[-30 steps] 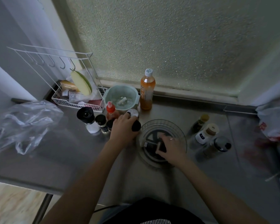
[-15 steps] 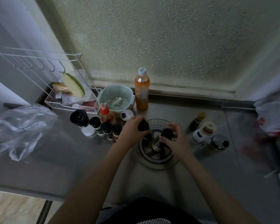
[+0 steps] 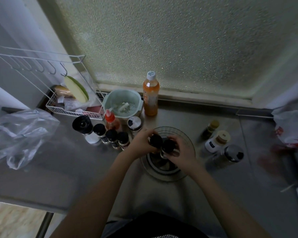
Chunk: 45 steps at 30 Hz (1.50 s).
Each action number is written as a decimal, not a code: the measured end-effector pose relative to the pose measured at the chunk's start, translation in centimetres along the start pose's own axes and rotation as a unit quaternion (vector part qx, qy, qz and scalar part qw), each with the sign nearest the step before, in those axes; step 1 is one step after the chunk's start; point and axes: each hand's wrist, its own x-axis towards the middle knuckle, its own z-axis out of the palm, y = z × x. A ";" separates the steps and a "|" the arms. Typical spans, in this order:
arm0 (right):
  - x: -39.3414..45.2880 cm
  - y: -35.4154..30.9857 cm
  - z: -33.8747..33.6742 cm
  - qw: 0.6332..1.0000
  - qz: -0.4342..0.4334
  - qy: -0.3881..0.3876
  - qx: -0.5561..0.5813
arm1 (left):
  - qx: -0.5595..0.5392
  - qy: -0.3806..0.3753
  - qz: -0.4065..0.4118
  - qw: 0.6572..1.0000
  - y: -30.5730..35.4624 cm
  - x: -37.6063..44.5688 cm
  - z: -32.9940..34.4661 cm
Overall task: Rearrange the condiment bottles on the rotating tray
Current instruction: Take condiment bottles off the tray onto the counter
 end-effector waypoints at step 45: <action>0.6 -2.2 -3.3 0.912 0.051 0.086 -0.397 | 0.175 0.112 0.070 0.976 -1.3 -3.6 0.3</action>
